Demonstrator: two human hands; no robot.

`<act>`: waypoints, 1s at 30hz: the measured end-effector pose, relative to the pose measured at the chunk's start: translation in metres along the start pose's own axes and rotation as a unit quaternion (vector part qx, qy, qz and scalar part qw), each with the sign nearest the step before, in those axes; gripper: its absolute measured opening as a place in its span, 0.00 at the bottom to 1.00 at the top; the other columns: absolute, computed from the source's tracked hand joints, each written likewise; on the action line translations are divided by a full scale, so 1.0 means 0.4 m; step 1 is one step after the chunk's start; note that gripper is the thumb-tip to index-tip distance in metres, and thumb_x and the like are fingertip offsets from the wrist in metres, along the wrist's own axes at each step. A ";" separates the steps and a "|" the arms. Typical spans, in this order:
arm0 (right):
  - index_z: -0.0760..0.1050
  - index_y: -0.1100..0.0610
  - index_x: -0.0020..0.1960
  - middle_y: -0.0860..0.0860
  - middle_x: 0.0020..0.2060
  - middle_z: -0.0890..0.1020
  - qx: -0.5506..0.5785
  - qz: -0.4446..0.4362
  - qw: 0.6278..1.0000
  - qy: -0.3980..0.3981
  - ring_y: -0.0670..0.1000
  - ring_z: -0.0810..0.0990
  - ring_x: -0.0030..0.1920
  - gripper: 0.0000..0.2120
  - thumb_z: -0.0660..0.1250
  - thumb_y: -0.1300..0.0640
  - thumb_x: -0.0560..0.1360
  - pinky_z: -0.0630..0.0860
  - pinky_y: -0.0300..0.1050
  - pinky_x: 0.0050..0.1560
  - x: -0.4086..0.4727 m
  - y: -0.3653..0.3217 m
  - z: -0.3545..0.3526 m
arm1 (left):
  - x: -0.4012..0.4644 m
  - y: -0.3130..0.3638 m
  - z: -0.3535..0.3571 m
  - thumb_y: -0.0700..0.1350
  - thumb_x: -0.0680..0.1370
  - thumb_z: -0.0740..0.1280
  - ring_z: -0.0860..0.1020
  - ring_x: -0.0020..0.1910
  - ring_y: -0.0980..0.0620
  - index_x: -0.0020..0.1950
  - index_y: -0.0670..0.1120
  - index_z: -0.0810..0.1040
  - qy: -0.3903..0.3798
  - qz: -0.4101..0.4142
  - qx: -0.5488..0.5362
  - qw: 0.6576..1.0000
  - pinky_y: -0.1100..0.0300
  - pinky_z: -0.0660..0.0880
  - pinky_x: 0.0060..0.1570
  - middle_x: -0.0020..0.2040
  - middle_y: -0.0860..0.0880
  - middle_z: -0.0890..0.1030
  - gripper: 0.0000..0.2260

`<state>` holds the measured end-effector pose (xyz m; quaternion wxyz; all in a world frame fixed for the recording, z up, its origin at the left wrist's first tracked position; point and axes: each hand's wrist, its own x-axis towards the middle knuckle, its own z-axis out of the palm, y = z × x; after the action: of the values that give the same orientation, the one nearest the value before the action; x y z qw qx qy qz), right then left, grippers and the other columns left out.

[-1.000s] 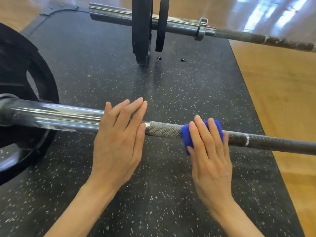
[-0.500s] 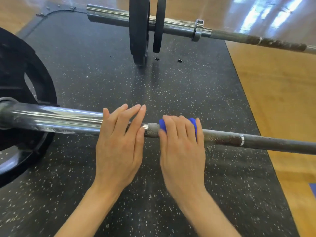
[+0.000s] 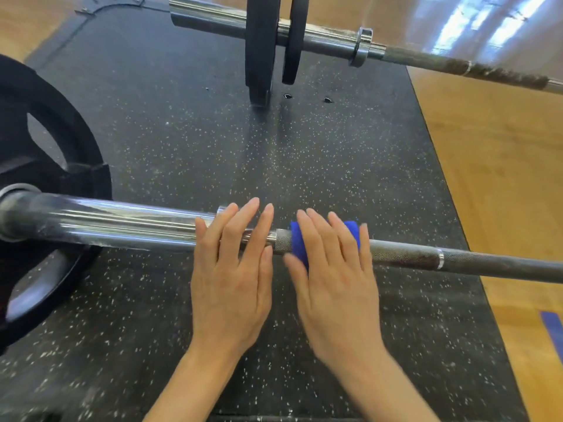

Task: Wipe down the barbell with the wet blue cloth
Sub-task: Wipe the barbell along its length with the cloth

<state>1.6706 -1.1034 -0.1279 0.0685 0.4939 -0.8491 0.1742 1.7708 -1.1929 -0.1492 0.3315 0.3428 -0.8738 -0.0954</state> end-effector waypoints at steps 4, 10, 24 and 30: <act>0.77 0.52 0.45 0.48 0.36 0.79 -0.057 0.012 0.998 -0.014 0.57 0.78 0.38 0.19 0.48 0.51 0.83 0.71 0.51 0.44 0.081 -0.010 -0.021 | -0.024 0.016 -0.024 0.45 0.86 0.53 0.64 0.73 0.42 0.76 0.42 0.71 -0.019 -0.010 0.000 1.000 0.45 0.52 0.77 0.73 0.44 0.71 0.20; 0.75 0.53 0.57 0.46 0.49 0.76 0.015 0.061 0.998 0.029 0.52 0.75 0.54 0.15 0.52 0.49 0.85 0.61 0.59 0.75 -0.044 -0.040 -0.011 | 0.022 -0.020 -0.077 0.44 0.86 0.50 0.68 0.75 0.44 0.78 0.40 0.67 -0.057 -0.024 0.002 0.998 0.50 0.45 0.81 0.73 0.45 0.73 0.21; 0.77 0.53 0.54 0.47 0.47 0.79 0.033 0.069 0.997 -0.019 0.53 0.77 0.52 0.16 0.51 0.52 0.84 0.67 0.58 0.70 -0.147 -0.080 -0.067 | -0.146 0.016 -0.142 0.43 0.84 0.53 0.62 0.77 0.46 0.80 0.41 0.59 -0.078 -0.017 -0.008 0.997 0.53 0.41 0.80 0.75 0.46 0.66 0.23; 0.76 0.54 0.53 0.49 0.46 0.80 0.000 0.040 0.996 -0.085 0.56 0.78 0.46 0.06 0.61 0.56 0.80 0.73 0.54 0.55 -0.163 -0.084 -0.077 | -0.198 0.032 -0.169 0.43 0.84 0.54 0.57 0.78 0.48 0.80 0.41 0.58 -0.092 -0.025 -0.018 0.995 0.55 0.39 0.80 0.76 0.46 0.63 0.24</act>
<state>1.7307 -1.0544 -0.1104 -0.0105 0.4727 -0.8709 0.1342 1.8506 -1.1270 -0.1334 0.2537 0.3483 -0.8898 -0.1504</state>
